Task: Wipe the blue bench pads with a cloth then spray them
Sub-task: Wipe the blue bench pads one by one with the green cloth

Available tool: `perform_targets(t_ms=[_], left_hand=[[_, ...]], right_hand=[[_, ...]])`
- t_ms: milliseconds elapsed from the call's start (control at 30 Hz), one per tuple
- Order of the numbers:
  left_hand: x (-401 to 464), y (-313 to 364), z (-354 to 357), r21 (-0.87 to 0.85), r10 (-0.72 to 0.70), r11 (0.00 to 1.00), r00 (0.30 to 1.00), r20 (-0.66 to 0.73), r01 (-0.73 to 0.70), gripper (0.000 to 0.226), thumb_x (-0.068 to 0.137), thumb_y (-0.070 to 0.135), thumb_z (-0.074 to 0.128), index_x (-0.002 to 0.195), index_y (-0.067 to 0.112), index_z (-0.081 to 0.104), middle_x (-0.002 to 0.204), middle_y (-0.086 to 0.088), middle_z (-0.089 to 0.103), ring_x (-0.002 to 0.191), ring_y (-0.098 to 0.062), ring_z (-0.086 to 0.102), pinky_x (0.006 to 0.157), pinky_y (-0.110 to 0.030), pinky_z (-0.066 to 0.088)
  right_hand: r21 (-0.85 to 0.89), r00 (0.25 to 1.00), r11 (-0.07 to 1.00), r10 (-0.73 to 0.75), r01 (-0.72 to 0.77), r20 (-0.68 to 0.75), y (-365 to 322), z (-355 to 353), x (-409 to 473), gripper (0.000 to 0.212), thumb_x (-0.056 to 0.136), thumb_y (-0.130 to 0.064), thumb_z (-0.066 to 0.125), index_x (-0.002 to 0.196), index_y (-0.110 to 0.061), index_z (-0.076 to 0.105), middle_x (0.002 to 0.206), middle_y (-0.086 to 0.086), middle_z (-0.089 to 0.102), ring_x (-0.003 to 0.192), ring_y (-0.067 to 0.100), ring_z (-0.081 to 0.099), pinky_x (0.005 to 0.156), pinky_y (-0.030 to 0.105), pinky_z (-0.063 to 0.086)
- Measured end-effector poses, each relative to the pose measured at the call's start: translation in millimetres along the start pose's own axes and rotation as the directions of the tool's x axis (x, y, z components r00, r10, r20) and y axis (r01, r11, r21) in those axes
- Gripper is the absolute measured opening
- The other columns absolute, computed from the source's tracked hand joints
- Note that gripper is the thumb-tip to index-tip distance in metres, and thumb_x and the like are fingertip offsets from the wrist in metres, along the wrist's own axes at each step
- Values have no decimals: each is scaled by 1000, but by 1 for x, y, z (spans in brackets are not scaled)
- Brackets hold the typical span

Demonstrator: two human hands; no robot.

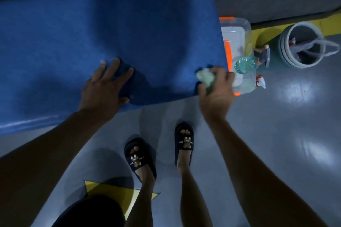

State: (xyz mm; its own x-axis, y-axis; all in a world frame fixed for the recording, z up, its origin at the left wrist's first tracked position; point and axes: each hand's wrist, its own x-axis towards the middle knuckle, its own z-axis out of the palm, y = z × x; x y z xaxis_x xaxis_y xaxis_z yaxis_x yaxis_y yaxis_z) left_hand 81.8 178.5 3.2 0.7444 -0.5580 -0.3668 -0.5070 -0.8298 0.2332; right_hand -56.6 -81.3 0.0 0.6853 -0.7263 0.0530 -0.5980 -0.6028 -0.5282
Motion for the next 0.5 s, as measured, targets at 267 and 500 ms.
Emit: perform_targets(t_ms=[267, 500], left_hand=[[2, 4, -4, -28, -59, 998, 997, 42, 60, 91, 77, 40, 79, 150, 45, 25, 164, 9, 7, 149, -29, 10, 113, -54, 34], [1, 12, -5, -5, -70, 998, 998, 0, 70, 88, 74, 35, 81, 147, 41, 33, 163, 5, 13, 148, -32, 16, 110, -56, 36]], right_hand=[[-144, 914, 928, -296, 344, 277, 17, -22, 13, 37, 88, -28, 61, 122, -27, 48, 120, 11, 50, 85, 35, 60, 65, 35, 49], [-158, 996, 984, 82, -77, 25, 33, -22, 25, 36, 81, -18, 62, 116, -17, 53, 116, 10, 47, 86, 31, 55, 70, 34, 44]])
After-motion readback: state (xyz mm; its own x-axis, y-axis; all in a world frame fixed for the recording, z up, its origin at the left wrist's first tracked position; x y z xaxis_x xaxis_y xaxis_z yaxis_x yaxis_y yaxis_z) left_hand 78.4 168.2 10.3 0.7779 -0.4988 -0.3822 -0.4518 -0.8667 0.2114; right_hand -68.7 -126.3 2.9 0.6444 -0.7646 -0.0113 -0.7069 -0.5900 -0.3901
